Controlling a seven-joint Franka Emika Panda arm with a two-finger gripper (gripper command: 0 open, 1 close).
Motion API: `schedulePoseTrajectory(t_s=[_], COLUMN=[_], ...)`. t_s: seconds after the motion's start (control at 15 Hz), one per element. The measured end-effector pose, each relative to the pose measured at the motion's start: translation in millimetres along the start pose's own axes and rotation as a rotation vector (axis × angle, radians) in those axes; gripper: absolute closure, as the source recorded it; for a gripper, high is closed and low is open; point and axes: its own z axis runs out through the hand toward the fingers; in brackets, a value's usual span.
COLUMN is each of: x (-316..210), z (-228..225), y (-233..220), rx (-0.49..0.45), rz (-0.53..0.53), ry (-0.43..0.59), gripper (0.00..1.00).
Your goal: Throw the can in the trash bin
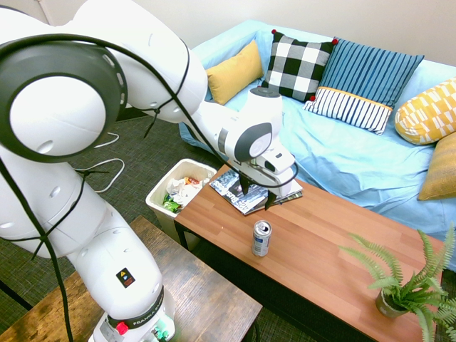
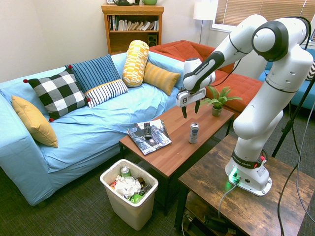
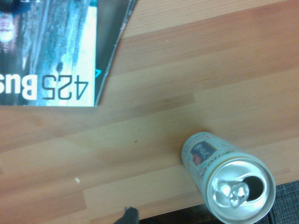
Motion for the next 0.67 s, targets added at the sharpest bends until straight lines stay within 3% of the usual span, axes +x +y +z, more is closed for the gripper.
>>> schedulePoseTrajectory(t_s=[0.27,0.67], x=[11.4,20.8], z=[46.3,77.3], y=[5.6,6.5], rx=[-0.037,-0.066], rz=[0.027,0.048], ry=[-0.042,-0.067], gripper=[0.0,0.0])
